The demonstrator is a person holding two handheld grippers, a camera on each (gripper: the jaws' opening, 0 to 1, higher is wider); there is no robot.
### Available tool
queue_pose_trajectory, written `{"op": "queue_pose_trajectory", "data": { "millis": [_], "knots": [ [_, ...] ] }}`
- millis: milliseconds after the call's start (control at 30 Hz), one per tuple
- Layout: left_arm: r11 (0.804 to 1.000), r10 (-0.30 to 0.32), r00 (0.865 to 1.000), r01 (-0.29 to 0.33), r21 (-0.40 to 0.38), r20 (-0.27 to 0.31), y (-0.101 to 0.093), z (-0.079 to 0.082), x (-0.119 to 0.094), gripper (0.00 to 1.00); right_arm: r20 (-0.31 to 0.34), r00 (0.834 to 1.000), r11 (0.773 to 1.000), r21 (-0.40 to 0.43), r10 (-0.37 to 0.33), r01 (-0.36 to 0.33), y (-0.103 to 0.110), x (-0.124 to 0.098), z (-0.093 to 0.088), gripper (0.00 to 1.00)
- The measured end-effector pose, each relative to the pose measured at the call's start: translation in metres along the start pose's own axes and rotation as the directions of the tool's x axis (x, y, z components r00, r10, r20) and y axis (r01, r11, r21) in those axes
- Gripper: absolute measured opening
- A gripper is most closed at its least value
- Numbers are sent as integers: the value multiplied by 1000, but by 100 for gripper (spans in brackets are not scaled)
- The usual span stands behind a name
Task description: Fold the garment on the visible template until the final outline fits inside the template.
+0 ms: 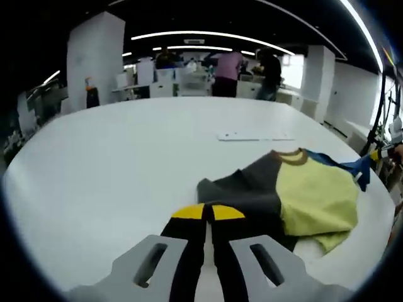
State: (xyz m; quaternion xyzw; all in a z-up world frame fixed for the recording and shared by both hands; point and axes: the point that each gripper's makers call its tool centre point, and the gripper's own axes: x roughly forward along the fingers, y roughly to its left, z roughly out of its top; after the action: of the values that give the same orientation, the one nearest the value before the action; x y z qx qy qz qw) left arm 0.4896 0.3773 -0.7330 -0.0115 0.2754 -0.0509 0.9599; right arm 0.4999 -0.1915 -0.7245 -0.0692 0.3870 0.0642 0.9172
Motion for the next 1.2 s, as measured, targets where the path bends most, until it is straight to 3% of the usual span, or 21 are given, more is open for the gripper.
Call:
{"op": "queue_pose_trajectory", "data": {
  "millis": [433, 733, 1033, 1200],
  "knots": [
    [999, 30, 997, -29, 12, -77, 8, -31, 6, 0, -79, 997, 1000, -21, -8, 6, -6, 25, -25, 0],
    [999, 18, 998, -15, 45, -61, 9, -32, 2, 7, -56, 998, 1000, 23, 7, -6, -4, 22, -27, 0],
    [997, -54, 998, 53, 63, 21, -6, -20, -13, 30, -28, 999, 999, 32, 40, -40, 11, 8, -24, 27],
    [990, -104, 994, 100, 95, 41, -20, -17, -20, 41, -23, 992, 992, 13, 126, -126, 36, -1, -25, 46]
  ]
}}
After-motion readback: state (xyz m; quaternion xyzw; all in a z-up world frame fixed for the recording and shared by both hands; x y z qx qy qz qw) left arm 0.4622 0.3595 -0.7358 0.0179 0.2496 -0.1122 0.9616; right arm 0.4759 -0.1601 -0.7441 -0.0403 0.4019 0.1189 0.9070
